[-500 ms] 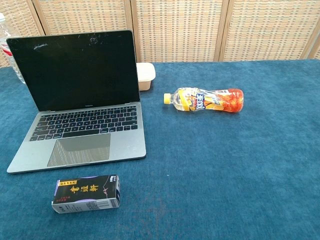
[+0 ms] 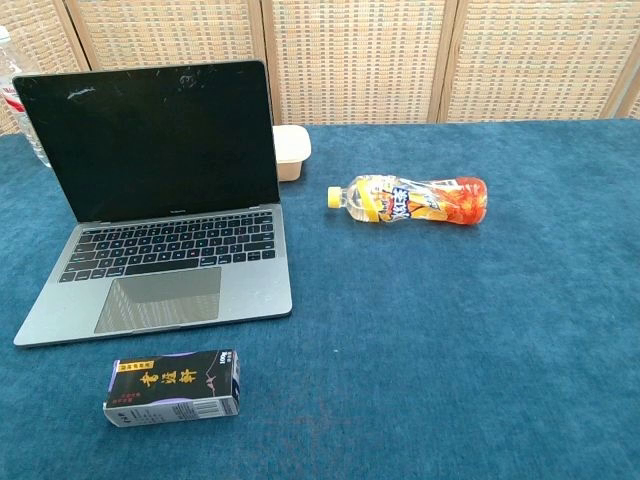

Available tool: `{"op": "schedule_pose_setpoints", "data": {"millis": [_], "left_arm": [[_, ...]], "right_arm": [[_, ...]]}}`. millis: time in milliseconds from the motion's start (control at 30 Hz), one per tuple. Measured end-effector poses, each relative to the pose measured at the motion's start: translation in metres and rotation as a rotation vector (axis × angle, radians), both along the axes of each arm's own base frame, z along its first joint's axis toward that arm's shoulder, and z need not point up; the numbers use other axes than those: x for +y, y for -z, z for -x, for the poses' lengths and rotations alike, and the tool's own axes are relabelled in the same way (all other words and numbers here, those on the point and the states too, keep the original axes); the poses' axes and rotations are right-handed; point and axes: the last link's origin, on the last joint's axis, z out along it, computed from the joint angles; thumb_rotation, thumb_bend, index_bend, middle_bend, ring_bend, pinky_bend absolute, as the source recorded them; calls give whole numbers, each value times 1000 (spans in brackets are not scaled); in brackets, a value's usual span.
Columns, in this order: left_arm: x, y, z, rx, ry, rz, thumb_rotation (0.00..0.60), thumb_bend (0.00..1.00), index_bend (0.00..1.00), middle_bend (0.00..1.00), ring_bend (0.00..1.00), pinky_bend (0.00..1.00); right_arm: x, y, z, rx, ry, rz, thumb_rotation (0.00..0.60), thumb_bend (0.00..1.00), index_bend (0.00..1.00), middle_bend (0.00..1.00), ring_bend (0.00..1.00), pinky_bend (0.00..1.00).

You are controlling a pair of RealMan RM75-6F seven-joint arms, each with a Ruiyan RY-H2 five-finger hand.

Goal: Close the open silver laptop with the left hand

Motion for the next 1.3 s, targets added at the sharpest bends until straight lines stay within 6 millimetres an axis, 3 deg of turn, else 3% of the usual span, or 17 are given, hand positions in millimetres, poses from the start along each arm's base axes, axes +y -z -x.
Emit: {"op": "schedule_pose_setpoints", "data": {"millis": [1033, 1167, 1300], "left_arm": [[-1, 1, -1, -4, 4, 9, 600, 35, 4, 0, 0, 0], [0, 1, -5, -21, 11, -1, 600, 101, 4, 0, 0, 0], [5, 3, -19, -86, 67, -56, 600, 269, 5, 0, 0, 0]], "right_arm": [[0, 1, 0, 5, -2, 1, 600, 0, 2, 0, 0, 0], [0, -1, 1, 2, 3, 8, 600, 0, 2, 0, 0, 0], [-1, -2, 3, 1, 16, 12, 600, 0, 2, 0, 0, 0]]}}
